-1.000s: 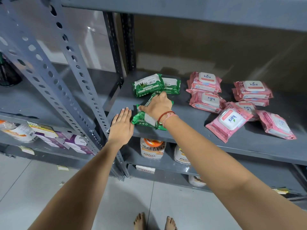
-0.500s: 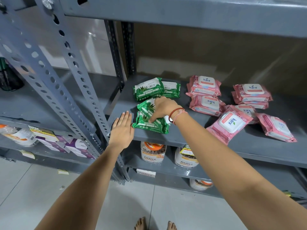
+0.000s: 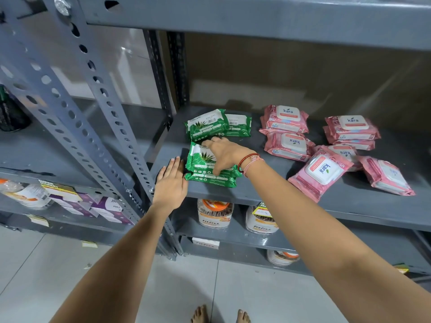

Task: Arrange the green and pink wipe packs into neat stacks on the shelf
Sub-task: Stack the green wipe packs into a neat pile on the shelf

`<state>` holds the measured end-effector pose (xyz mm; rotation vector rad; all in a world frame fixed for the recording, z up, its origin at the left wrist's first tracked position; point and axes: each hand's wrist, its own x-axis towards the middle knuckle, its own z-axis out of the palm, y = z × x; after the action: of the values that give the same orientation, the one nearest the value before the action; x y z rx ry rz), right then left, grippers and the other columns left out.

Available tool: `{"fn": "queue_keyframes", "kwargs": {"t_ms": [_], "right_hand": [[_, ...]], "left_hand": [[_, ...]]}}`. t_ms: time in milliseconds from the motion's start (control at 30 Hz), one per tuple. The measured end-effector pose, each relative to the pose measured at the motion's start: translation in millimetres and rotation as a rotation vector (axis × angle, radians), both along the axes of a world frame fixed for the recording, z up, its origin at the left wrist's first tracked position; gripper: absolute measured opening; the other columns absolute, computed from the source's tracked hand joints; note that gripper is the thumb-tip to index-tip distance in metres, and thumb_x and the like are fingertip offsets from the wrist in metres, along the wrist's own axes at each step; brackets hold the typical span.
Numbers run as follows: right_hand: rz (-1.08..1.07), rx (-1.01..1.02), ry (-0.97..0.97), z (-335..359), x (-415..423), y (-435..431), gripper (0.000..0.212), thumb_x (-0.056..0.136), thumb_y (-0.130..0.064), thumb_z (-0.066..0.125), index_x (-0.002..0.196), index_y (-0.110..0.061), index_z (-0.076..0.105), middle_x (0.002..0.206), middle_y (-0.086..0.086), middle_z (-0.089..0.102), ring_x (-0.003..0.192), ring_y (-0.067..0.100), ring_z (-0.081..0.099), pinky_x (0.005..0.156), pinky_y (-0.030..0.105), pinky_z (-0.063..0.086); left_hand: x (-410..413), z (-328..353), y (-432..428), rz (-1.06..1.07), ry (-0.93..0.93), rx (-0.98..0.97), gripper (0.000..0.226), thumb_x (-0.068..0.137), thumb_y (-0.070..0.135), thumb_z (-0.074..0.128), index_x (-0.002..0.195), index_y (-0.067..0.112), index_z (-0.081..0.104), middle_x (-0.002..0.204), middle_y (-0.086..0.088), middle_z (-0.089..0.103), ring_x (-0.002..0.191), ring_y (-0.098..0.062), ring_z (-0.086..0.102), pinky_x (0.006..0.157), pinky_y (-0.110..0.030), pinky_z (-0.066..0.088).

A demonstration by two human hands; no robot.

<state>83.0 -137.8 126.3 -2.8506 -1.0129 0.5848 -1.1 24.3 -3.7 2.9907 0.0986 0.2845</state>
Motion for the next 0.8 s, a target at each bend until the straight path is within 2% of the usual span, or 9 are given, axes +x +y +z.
{"fn": "queue_keyframes", "kwargs": {"t_ms": [167, 333, 400, 467, 600, 700, 800], "right_hand": [[-0.015, 0.023, -0.002, -0.9, -2.5, -2.2, 0.100, 0.067, -0.018, 0.077, 0.147, -0.014, 0.019, 0.140, 0.010, 0.035, 0.131, 0.032, 0.031, 0.099, 0.043, 0.043], [-0.020, 0.057, -0.021, -2.8, -7.0, -7.2, 0.102, 0.067, -0.023, 0.080, 0.148, -0.015, 0.018, 0.139, 0.011, 0.037, 0.132, 0.032, 0.031, 0.105, 0.048, 0.032], [-0.013, 0.078, -0.024, -3.8, -8.4, -10.4, 0.100, 0.068, -0.025, 0.080, 0.147, -0.014, 0.019, 0.141, 0.011, 0.036, 0.133, 0.032, 0.031, 0.106, 0.049, 0.030], [0.008, 0.093, -0.030, -5.3, -10.3, -14.4, 0.099, 0.070, -0.028, 0.079, 0.147, -0.013, 0.019, 0.142, 0.012, 0.035, 0.133, 0.032, 0.031, 0.106, 0.049, 0.029], [0.036, 0.147, -0.052, -4.5, -10.8, -31.4, 0.091, 0.074, -0.030, 0.075, 0.146, -0.011, 0.022, 0.142, 0.012, 0.036, 0.133, 0.032, 0.032, 0.105, 0.049, 0.030], [0.016, 0.191, -0.099, 1.6, -5.8, -56.5, 0.081, 0.077, -0.031, 0.071, 0.144, -0.010, 0.030, 0.141, 0.014, 0.039, 0.131, 0.033, 0.035, 0.106, 0.049, 0.034], [-0.056, 0.235, -0.186, 9.2, -0.5, -93.3, 0.063, 0.081, -0.030, 0.066, 0.136, -0.010, 0.044, 0.136, 0.015, 0.048, 0.126, 0.032, 0.045, 0.103, 0.045, 0.040]], "left_hand": [[0.9, 0.1, 0.0, -0.003, -0.007, -0.034, 0.049, 0.096, 0.020, 0.029, 0.140, 0.000, 0.026, 0.154, -0.011, 0.019, 0.143, -0.019, 0.014, 0.116, -0.037, 0.008], [6.4, 14.1, 1.7, 0.028, -0.088, -0.391, 0.042, 0.097, 0.013, 0.030, 0.137, 0.002, 0.036, 0.146, -0.016, 0.037, 0.138, -0.025, 0.027, 0.114, -0.039, 0.018], [5.5, 21.2, 1.5, 0.071, -0.133, -0.527, 0.040, 0.099, 0.016, 0.030, 0.134, 0.002, 0.041, 0.142, -0.020, 0.042, 0.135, -0.029, 0.033, 0.112, -0.039, 0.023], [3.2, 27.4, -0.5, 0.120, -0.175, -0.576, 0.042, 0.100, 0.023, 0.028, 0.133, 0.003, 0.043, 0.140, -0.019, 0.045, 0.132, -0.031, 0.037, 0.110, -0.039, 0.026], [-6.0, 38.7, -17.9, 0.137, -0.332, -0.558, 0.043, 0.100, 0.027, 0.029, 0.133, 0.005, 0.043, 0.141, -0.016, 0.044, 0.134, -0.029, 0.035, 0.110, -0.041, 0.026], [-12.4, 43.5, -43.0, 0.137, -0.432, -0.425, 0.045, 0.099, 0.029, 0.028, 0.139, 0.011, 0.034, 0.152, -0.009, 0.027, 0.142, -0.019, 0.017, 0.112, -0.039, 0.016], [-16.7, 44.3, -78.1, 0.053, -0.398, -0.280, 0.048, 0.097, 0.034, 0.024, 0.141, 0.014, 0.028, 0.155, -0.008, 0.017, 0.143, -0.015, 0.005, 0.112, -0.042, 0.011]]}}
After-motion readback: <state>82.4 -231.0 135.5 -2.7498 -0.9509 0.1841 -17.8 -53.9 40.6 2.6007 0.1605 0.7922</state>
